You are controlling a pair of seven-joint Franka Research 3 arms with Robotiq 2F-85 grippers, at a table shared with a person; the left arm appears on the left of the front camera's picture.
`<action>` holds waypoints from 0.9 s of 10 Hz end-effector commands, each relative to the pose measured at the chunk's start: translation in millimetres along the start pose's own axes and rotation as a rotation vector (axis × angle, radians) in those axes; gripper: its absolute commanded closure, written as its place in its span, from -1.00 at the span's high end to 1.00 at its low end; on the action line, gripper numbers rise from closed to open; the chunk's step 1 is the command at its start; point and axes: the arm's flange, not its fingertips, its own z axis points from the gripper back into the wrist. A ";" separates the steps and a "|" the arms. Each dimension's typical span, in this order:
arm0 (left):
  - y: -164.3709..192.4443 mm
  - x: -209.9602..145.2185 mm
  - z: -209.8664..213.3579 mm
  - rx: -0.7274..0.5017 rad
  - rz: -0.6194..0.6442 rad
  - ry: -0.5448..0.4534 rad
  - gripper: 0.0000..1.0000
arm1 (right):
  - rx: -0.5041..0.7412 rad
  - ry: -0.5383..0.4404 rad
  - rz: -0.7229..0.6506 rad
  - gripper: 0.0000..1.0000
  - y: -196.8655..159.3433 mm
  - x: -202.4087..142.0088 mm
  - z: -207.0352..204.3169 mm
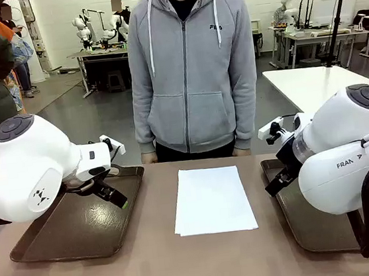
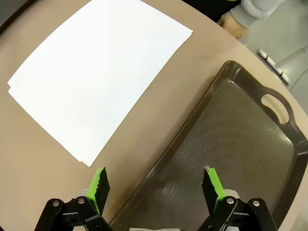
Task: Sort the A4 documents.
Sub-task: Receive the A4 Paper.
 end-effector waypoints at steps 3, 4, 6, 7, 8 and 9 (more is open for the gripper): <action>-0.1 0.0 0.0 0.000 0.000 0.000 1.00 | 0.000 0.000 0.000 1.00 0.0 0.0 0.0; -0.1 0.0 0.0 0.000 0.000 0.000 1.00 | 0.000 0.000 0.000 1.00 0.0 0.0 0.0; -0.1 0.0 0.0 0.000 0.000 0.000 1.00 | 0.000 0.000 0.000 1.00 0.0 0.0 0.0; -0.1 0.0 0.0 0.000 0.000 0.000 1.00 | 0.000 0.000 0.000 1.00 0.0 0.0 0.0; -0.1 0.0 0.0 0.000 0.000 0.000 1.00 | 0.000 0.000 0.000 1.00 0.0 0.0 0.0; -0.1 0.0 0.0 0.000 0.000 0.000 1.00 | 0.000 0.000 0.000 1.00 0.0 0.0 0.0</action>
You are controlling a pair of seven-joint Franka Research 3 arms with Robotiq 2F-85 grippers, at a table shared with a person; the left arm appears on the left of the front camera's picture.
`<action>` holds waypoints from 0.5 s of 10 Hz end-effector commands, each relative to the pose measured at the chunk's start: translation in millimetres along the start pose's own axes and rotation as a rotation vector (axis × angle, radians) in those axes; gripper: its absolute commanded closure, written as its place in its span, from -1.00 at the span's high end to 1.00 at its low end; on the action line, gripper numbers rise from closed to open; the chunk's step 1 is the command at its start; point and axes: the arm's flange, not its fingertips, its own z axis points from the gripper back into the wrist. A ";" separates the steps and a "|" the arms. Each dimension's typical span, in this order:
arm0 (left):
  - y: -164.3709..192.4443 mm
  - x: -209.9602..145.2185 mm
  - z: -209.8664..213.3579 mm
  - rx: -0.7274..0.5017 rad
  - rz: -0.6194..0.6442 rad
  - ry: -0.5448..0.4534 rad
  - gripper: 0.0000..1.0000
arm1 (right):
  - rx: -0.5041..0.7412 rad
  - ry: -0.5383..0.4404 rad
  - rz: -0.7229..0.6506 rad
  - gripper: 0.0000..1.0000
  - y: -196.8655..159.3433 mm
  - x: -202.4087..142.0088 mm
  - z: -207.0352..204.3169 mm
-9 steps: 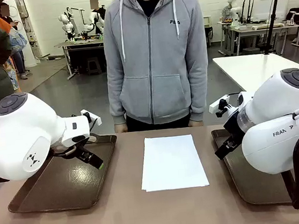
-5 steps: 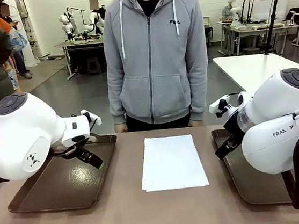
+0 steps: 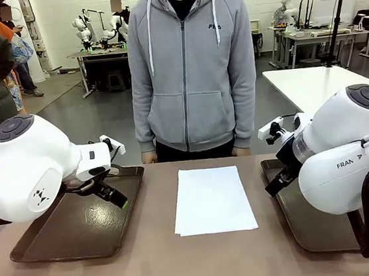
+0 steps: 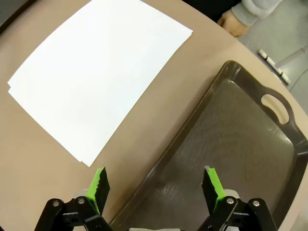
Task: Sort the A4 documents.
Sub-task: Receive the A4 Paper.
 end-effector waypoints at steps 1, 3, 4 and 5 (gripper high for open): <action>0.0 0.0 0.0 0.000 0.000 0.000 1.00 | 0.000 0.000 -0.001 1.00 -0.1 0.0 0.0; 0.0 0.0 0.0 0.000 0.000 0.000 1.00 | 0.000 0.000 -0.001 1.00 -0.1 0.0 0.0; 0.0 0.0 0.0 0.000 0.000 0.000 1.00 | 0.000 0.000 -0.001 1.00 -0.1 0.0 0.0; 0.0 0.0 0.0 0.000 0.000 0.000 1.00 | 0.000 0.000 -0.001 1.00 -0.1 0.0 0.0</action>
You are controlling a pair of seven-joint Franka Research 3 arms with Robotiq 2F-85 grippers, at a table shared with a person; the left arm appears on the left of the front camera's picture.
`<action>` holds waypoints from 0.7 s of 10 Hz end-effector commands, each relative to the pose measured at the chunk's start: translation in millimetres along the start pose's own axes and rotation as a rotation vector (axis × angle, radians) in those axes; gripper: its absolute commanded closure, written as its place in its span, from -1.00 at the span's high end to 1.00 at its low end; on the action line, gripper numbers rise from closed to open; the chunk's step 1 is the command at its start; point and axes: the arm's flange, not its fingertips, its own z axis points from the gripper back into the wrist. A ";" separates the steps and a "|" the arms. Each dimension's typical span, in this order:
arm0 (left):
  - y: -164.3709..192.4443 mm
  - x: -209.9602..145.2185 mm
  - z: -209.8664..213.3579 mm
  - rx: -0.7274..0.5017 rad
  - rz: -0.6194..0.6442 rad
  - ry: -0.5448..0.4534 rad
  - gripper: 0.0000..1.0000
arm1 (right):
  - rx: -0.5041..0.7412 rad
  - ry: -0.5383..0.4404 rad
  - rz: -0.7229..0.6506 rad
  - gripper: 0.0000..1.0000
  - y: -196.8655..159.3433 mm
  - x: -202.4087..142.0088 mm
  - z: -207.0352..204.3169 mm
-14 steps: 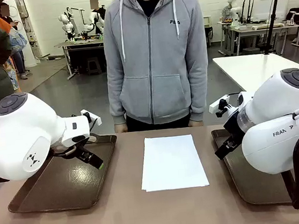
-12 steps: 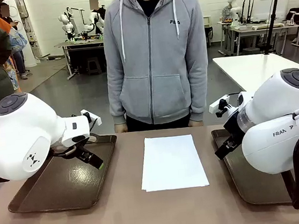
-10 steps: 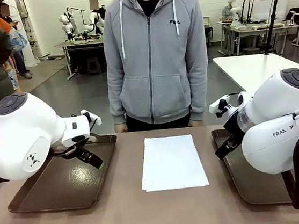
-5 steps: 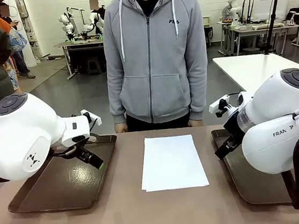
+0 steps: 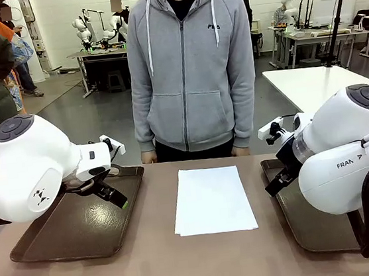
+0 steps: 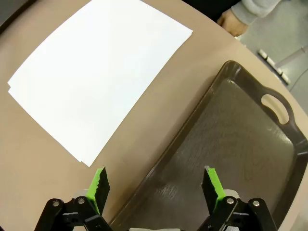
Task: Sort the A4 documents.
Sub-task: Receive the A4 Paper.
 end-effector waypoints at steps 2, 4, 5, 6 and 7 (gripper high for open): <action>0.1 -0.1 0.0 0.000 0.000 0.000 1.00 | 0.000 0.000 0.000 1.00 0.0 0.0 0.0; 5.6 -8.5 12.5 0.026 0.045 -0.002 1.00 | -0.002 -0.033 -0.011 1.00 -6.7 -7.7 28.8; 8.0 -14.9 30.6 0.017 0.088 0.001 1.00 | -0.007 -0.061 -0.029 1.00 -18.4 -16.6 48.9; 12.2 -21.3 55.0 -0.006 0.139 -0.009 1.00 | -0.017 -0.099 -0.053 1.00 -32.3 -26.9 72.0; 19.1 -25.5 79.1 -0.032 0.185 -0.026 1.00 | -0.015 -0.119 -0.064 1.00 -43.6 -36.1 91.6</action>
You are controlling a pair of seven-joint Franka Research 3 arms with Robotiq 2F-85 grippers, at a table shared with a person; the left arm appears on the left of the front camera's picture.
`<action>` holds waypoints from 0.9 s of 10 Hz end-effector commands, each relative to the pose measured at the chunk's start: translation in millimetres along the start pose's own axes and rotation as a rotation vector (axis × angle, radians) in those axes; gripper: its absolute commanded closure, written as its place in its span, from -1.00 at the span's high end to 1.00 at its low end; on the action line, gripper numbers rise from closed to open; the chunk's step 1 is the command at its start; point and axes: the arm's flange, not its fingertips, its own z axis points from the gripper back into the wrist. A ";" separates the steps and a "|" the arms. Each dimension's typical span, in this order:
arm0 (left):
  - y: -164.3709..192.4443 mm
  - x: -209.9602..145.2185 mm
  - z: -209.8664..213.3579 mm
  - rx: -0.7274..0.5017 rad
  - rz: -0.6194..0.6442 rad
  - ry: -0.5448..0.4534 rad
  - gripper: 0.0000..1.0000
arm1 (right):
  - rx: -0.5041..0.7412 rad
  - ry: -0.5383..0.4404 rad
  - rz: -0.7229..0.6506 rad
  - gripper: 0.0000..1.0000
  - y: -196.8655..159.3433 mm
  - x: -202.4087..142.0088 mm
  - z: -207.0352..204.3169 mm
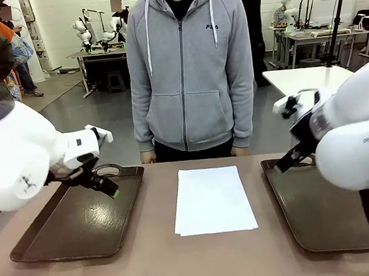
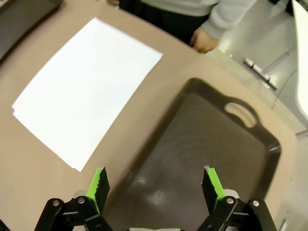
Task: Sort the A4 documents.
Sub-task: Receive the A4 Paper.
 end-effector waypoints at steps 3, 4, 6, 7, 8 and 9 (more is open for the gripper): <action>19.6 -46.2 112.9 -0.145 0.074 -0.147 1.00 | 0.112 -0.126 -0.073 1.00 -44.9 -72.5 93.3; 27.7 -57.0 132.1 -0.148 0.089 -0.170 1.00 | 0.121 -0.182 -0.084 1.00 -52.8 -82.6 111.1; 44.9 -70.9 143.1 -0.122 0.119 -0.144 1.00 | 0.131 -0.261 -0.090 1.00 -55.2 -92.4 130.0; 52.1 -74.5 140.4 -0.128 0.119 -0.117 1.00 | 0.161 -0.310 -0.088 1.00 -55.2 -95.7 137.4; 59.1 -79.2 138.4 -0.183 0.086 -0.131 1.00 | 0.187 -0.354 -0.096 1.00 -56.8 -100.1 143.6; 63.3 -81.4 136.5 -0.207 0.087 -0.138 1.00 | 0.193 -0.369 -0.107 1.00 -58.9 -103.0 145.4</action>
